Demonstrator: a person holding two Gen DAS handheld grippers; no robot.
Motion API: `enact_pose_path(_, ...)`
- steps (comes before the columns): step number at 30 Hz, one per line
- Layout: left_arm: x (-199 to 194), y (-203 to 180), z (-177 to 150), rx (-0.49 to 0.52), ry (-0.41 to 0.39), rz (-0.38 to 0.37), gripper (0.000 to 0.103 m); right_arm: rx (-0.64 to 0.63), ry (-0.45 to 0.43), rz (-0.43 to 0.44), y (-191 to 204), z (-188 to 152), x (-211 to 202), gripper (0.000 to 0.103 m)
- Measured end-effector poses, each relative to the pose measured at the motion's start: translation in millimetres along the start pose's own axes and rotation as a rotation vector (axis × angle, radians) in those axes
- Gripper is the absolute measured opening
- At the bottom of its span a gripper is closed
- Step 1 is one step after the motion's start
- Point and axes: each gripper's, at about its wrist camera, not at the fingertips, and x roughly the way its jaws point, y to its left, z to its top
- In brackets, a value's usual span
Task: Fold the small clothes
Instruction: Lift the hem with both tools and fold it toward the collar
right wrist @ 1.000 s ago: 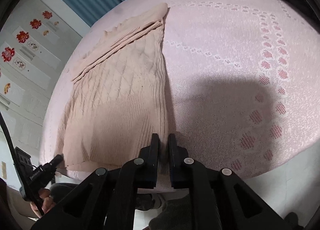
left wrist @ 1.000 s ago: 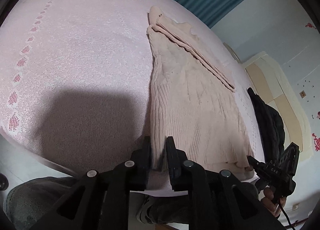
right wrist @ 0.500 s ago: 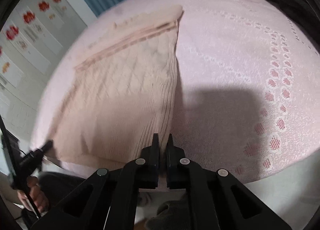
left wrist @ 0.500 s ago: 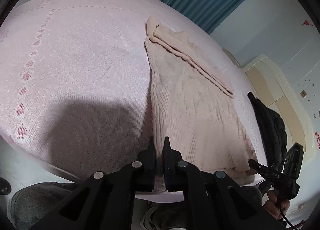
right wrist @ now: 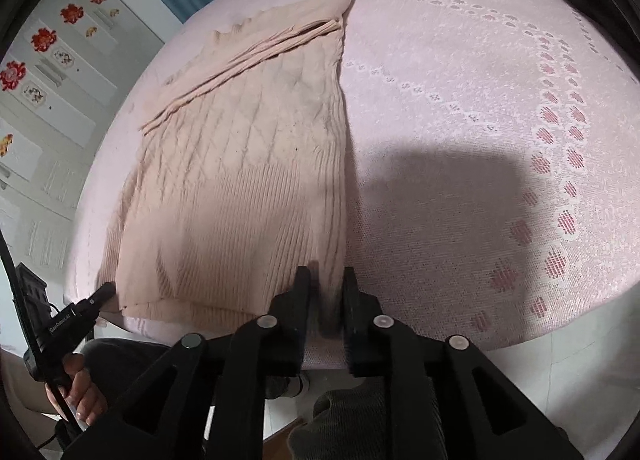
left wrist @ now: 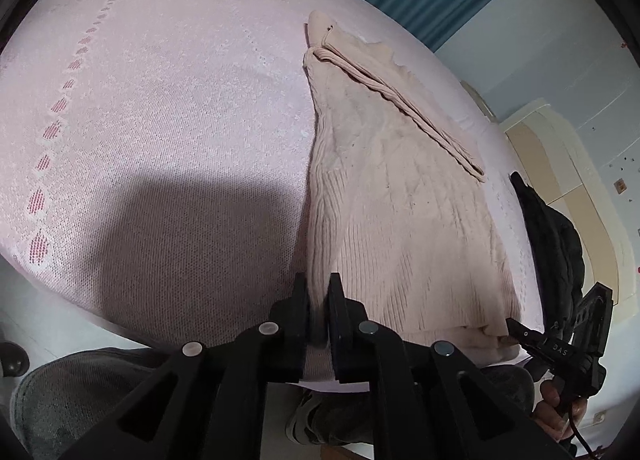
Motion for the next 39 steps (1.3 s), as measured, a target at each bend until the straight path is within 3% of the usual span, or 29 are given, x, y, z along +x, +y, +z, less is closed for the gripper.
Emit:
enact_pose_path(2,1,-2,0,0.008,-0.005,0.008,0.009,-0.017,0.004,-0.011,6,2,4,0.016)
enact_pose_path(4,-1,-5,0,0.018,-0.019,0.0,0.009,-0.039,0.002,-0.007,11,1,4,0.006)
enact_pose_path(5,-2,-6,1,0.023,-0.025,-0.006,0.008,-0.049,-0.009,-0.007,13,1,2,0.006)
enact_pose_path(10,-18,-8,7,0.028,-0.07,-0.055,0.007,-0.066,-0.16,0.043,16,-3,-26,0.005)
enact_pose_path(16,-47,-17,32,0.017,-0.138,-0.14,0.007,-0.018,-0.255,0.124,17,10,-53,0.005)
enact_pose_path(26,-66,-54,111,0.022,-0.26,-0.098,0.007,0.098,-0.389,0.223,37,91,-87,0.005)
enact_pose_path(32,-52,-71,170,0.008,-0.318,-0.074,0.007,0.15,-0.446,0.277,48,148,-82,0.005)
enact_pose_path(39,-15,-78,215,0.004,-0.353,-0.045,0.007,0.18,-0.473,0.318,50,201,-59,0.005)
